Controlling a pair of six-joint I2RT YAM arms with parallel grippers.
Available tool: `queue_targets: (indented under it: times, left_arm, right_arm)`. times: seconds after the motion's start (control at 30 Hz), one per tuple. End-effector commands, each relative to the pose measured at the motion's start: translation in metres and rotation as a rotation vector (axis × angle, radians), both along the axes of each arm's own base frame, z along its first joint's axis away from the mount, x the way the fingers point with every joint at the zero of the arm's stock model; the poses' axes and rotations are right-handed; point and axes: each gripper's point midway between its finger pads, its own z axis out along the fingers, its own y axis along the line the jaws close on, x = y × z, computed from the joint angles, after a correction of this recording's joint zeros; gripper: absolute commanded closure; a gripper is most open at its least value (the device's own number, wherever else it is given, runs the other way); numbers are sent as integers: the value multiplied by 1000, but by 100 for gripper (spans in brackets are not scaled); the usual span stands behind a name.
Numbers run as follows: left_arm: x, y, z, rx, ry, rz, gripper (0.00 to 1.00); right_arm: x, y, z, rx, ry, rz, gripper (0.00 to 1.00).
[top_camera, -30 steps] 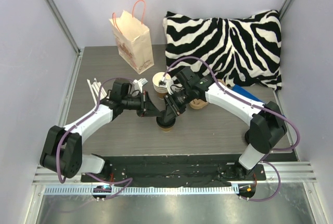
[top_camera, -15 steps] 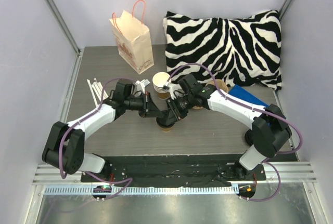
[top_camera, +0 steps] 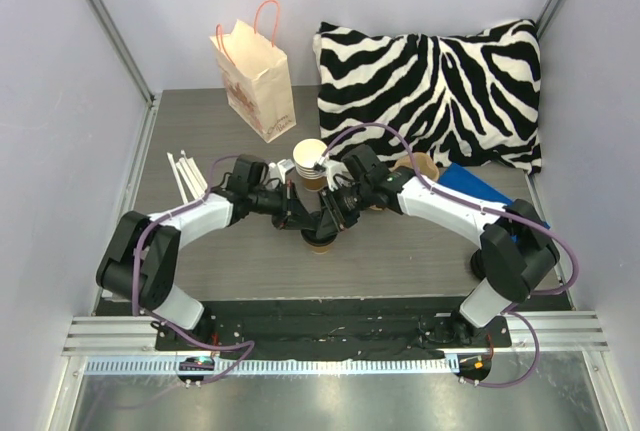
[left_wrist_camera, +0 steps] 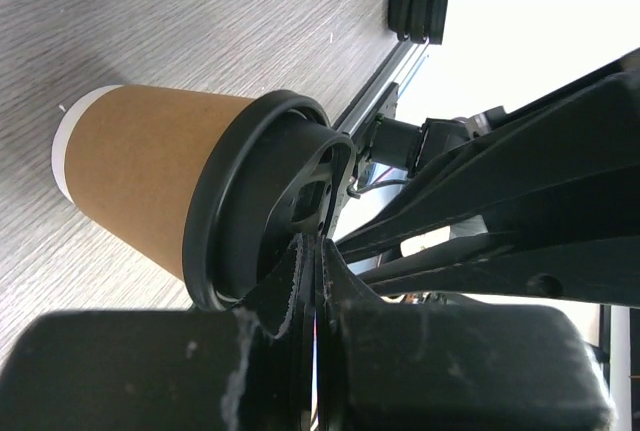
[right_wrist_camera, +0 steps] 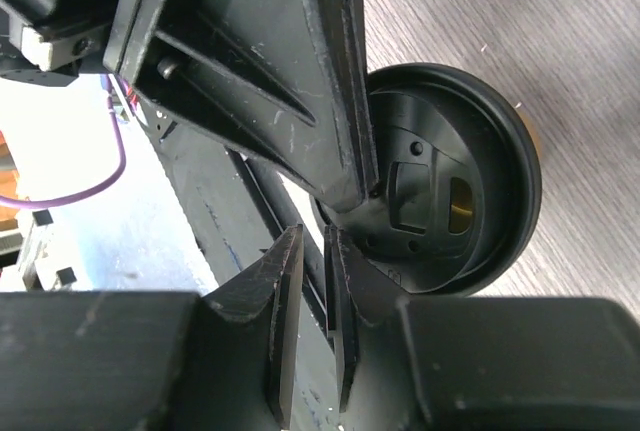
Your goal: Pack the takeout coffee
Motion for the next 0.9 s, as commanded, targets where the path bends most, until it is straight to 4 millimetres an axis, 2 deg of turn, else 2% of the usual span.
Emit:
queue_targets:
  times: [0.0, 0.27, 0.43, 0.5, 0.57, 0.67, 0.73, 0.8, 0.87]
  left_arm:
    - [9, 4, -20, 75, -1, 30, 100]
    - [8, 6, -26, 99, 8, 28, 100]
    - [7, 8, -33, 117, 25, 30, 100]
    - [8, 8, -33, 119, 25, 29, 100]
    - [7, 7, -31, 108, 21, 21, 100]
    - [9, 6, -27, 100, 15, 21, 100]
    - [8, 6, -25, 95, 11, 18, 100]
    - [8, 6, -23, 93, 4, 19, 100]
    - [8, 6, -22, 95, 0, 21, 100]
  right_arm:
    - [4, 3, -12, -4, -12, -15, 76]
    - [3, -6, -42, -73, 22, -40, 77]
    - [-9, -14, -60, -102, 63, -24, 79]
    - [-11, -17, -61, -101, 65, -17, 80]
    - [-10, -14, -51, -64, 71, -5, 80]
    - [-5, 2, -5, 61, 49, 32, 80]
    - [-5, 14, 34, 156, 34, 44, 80]
    - [-12, 20, 57, 222, 75, 77, 80]
    - [-17, 21, 68, 255, 120, 67, 80]
